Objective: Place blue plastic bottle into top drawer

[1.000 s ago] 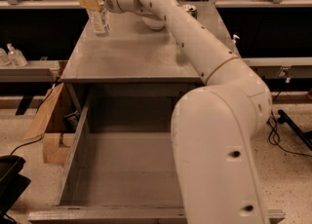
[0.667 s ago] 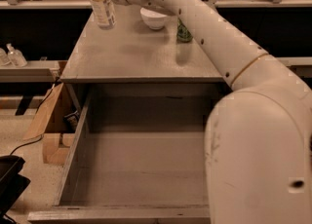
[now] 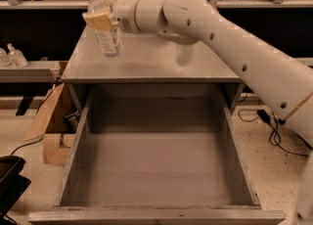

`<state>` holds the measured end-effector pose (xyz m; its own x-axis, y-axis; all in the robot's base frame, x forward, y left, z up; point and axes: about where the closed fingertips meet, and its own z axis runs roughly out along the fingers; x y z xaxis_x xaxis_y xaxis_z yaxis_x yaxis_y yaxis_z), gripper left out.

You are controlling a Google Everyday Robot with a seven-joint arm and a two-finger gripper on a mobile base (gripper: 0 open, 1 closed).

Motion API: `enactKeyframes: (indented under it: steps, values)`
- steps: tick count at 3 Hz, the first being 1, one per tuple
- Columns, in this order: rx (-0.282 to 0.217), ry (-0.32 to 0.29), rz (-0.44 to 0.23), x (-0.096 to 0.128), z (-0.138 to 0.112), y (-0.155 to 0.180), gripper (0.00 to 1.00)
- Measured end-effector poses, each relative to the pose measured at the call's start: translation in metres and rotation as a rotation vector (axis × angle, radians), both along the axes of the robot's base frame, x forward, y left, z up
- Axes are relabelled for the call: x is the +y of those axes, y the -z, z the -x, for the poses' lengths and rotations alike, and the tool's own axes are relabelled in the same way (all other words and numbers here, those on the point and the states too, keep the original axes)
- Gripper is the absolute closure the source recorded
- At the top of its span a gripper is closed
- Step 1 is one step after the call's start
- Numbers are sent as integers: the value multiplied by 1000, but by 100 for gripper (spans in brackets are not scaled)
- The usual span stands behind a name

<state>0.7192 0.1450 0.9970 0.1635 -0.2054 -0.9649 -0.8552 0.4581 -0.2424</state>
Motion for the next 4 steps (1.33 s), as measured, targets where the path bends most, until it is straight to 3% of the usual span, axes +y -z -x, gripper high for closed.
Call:
enactKeyframes:
  steps: [1, 2, 4]
  values:
    - [63, -92, -6, -4, 57, 57, 100]
    - [81, -126, -31, -9, 82, 71, 100]
    - [81, -126, -31, -9, 82, 71, 100]
